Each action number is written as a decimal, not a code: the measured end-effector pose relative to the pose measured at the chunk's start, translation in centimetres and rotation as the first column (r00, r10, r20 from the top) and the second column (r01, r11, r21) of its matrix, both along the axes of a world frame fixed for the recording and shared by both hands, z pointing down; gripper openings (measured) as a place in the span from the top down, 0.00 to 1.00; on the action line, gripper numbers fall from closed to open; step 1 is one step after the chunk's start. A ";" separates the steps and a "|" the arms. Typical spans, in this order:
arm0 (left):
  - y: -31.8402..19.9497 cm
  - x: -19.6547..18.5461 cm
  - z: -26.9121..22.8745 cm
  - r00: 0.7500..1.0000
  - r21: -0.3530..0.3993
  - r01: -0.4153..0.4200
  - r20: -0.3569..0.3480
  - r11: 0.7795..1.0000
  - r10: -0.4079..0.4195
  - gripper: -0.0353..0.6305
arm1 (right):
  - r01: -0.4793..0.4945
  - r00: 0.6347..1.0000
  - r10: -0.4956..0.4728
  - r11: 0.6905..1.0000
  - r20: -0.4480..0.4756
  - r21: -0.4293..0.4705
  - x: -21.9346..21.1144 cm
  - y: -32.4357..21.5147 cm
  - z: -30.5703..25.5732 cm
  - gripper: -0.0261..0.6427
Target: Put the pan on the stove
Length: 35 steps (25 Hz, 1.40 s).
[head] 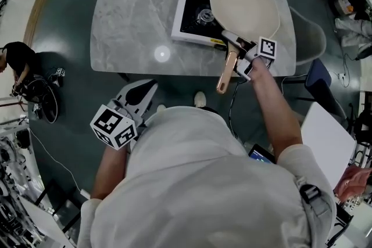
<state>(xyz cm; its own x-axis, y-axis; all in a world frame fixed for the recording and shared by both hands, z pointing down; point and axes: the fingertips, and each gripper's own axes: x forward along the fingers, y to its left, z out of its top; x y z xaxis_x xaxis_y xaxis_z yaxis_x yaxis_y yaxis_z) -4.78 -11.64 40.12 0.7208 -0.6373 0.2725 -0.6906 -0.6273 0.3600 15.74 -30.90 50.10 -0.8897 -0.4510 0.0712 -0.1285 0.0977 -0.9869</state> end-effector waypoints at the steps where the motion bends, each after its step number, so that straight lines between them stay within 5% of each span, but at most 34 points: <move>1: 0.3 -0.9 0.0 1.000 0.001 0.009 -0.003 1.000 -0.009 0.91 | 0.009 1.000 -0.009 1.000 -0.003 0.000 -1.1 0.1 0.1 0.74; 18: 3.4 -3.7 0.8 0.993 -0.021 0.118 0.004 0.993 -0.118 0.91 | 0.087 0.996 -0.088 0.996 -0.033 -0.011 -5.0 -1.0 2.9 0.74; 35: 3.0 -3.9 1.4 0.994 -0.053 0.105 -0.009 0.993 -0.106 0.91 | 0.073 0.997 -0.074 0.996 -0.029 -0.043 -5.7 -1.9 4.2 0.74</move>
